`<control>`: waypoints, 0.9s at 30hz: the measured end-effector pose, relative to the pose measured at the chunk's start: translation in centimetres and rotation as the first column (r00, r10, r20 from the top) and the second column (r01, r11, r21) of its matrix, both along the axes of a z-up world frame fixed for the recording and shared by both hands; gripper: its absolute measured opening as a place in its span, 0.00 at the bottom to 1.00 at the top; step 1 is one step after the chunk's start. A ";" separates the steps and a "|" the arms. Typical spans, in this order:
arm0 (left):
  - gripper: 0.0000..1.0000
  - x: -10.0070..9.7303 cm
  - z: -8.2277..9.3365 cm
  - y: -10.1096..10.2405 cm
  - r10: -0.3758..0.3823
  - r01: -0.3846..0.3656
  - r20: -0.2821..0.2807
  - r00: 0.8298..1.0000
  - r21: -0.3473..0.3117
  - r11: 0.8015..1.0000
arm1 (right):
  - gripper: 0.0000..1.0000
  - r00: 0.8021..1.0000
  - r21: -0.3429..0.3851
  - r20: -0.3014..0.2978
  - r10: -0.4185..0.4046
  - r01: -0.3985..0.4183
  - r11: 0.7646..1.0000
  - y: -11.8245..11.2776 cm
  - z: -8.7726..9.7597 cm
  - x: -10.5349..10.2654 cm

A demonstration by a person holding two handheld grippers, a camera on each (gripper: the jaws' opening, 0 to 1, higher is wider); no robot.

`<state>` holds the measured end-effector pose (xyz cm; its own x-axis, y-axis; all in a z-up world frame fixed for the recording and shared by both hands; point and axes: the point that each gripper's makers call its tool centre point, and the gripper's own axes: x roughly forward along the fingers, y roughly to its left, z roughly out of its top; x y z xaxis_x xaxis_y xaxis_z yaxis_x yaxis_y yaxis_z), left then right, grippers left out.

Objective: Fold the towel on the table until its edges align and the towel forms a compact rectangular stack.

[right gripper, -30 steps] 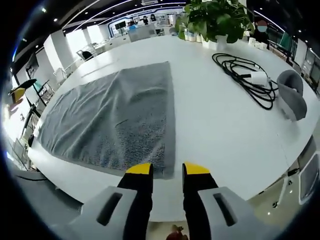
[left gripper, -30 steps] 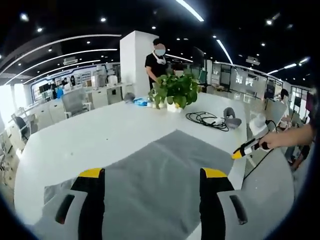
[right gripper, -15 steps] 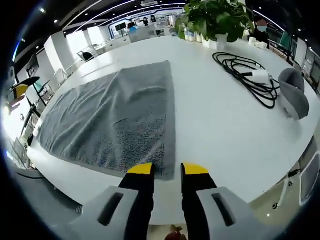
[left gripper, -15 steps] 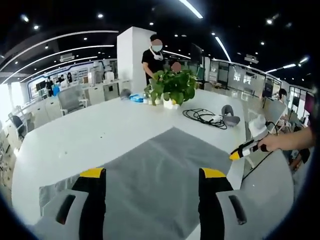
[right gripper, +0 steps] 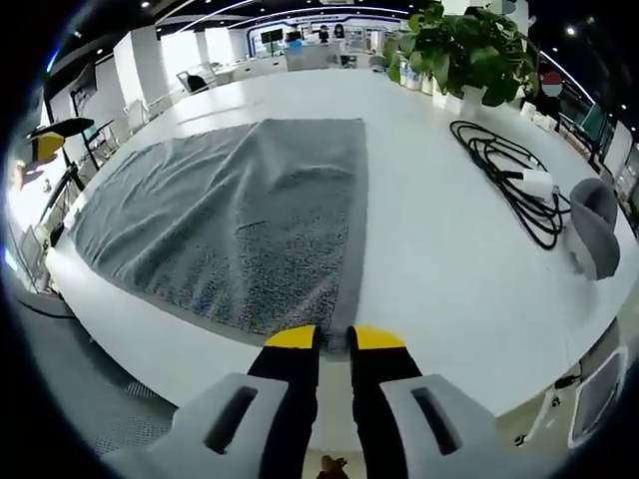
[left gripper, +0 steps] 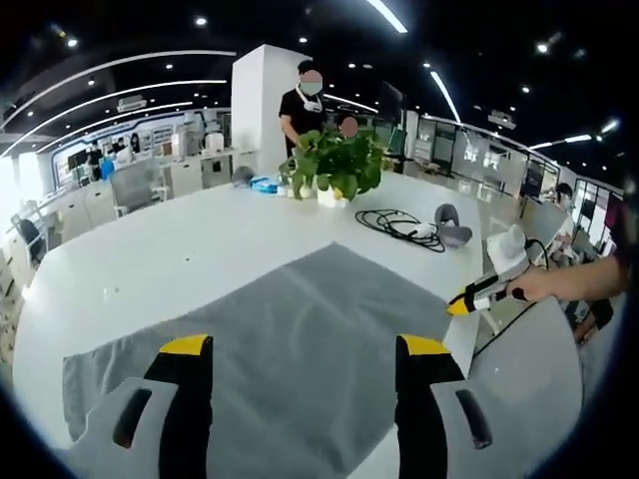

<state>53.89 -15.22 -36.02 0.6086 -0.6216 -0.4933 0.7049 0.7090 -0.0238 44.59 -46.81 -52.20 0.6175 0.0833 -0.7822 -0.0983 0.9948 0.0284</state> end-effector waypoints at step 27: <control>0.75 2.2 -2.0 -4.5 -0.093 0.097 -0.067 0.993 0.056 0.994 | 0.01 0.991 0.013 0.099 0.086 -0.087 0.996 2.4 2.9 2.6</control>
